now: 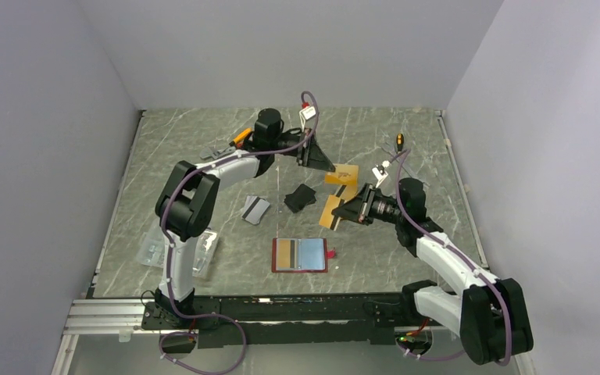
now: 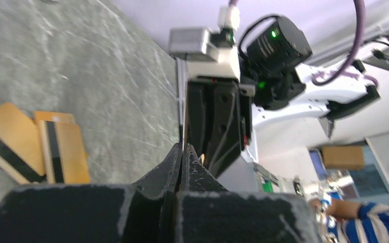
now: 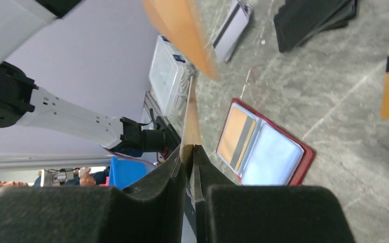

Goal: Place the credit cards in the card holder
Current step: Place the credit card at the center of the board.

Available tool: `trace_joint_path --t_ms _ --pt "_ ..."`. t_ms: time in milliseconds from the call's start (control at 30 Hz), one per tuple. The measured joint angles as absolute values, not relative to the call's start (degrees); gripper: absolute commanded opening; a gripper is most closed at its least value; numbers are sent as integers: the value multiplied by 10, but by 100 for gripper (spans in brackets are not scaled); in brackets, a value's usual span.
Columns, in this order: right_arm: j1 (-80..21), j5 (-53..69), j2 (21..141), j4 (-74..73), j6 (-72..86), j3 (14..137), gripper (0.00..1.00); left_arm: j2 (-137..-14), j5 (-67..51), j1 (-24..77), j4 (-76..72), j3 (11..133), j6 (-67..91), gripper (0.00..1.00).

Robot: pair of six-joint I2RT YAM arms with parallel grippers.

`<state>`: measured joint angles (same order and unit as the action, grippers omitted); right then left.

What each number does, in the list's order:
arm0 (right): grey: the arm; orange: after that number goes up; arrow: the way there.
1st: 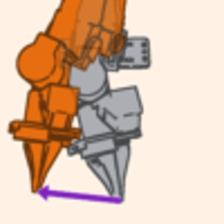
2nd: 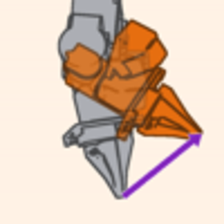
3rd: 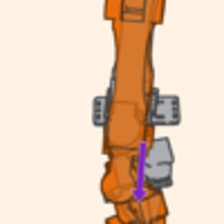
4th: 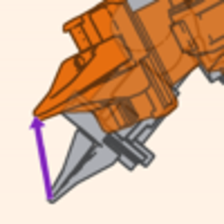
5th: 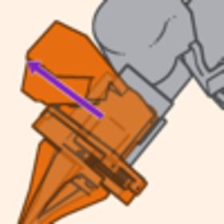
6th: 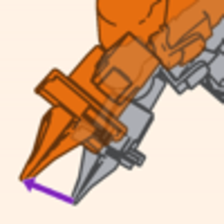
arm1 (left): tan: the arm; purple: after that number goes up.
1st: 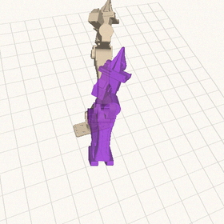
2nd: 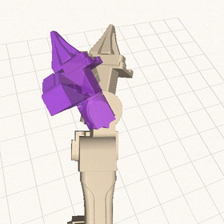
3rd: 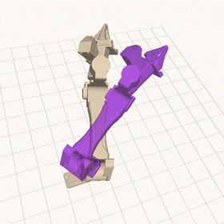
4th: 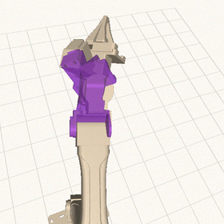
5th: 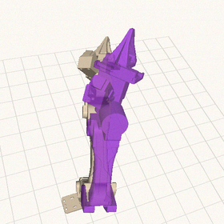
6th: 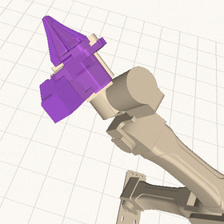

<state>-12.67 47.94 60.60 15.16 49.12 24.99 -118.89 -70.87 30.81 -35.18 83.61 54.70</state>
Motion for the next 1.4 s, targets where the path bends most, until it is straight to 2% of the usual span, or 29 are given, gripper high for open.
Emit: trace_joint_path --t_ms 233,400,533,667,733,767,900,1000,1067,1233,1400 --pt "-113 469 565 90 472 236 7 -1200 -630 316 -159 908 393 0" --pt "-98 468 530 65 466 236 0 -1252 -582 341 -57 946 306 0" --pt "-82 467 508 49 464 236 0 -1306 -549 364 17 961 250 1" --pt "-70 467 497 39 464 236 0 -1338 -524 378 66 968 215 9" --pt "-66 467 496 35 464 236 0 -1347 -516 380 85 976 202 19" --pt "-65 467 496 34 465 236 0 -1349 -511 380 91 981 197 28" --pt "-64 468 496 33 465 235 0 -1350 -491 375 103 994 176 40" --pt "-64 468 497 33 464 235 0 -1348 -487 368 111 994 172 56" --pt "-64 468 500 33 464 235 0 -1342 -486 362 118 994 170 63" --pt "-64 468 507 32 464 235 0 -1301 -490 342 130 985 174 69" --pt "-64 470 520 31 462 249 0 -1204 -517 315 131 945 190 66"
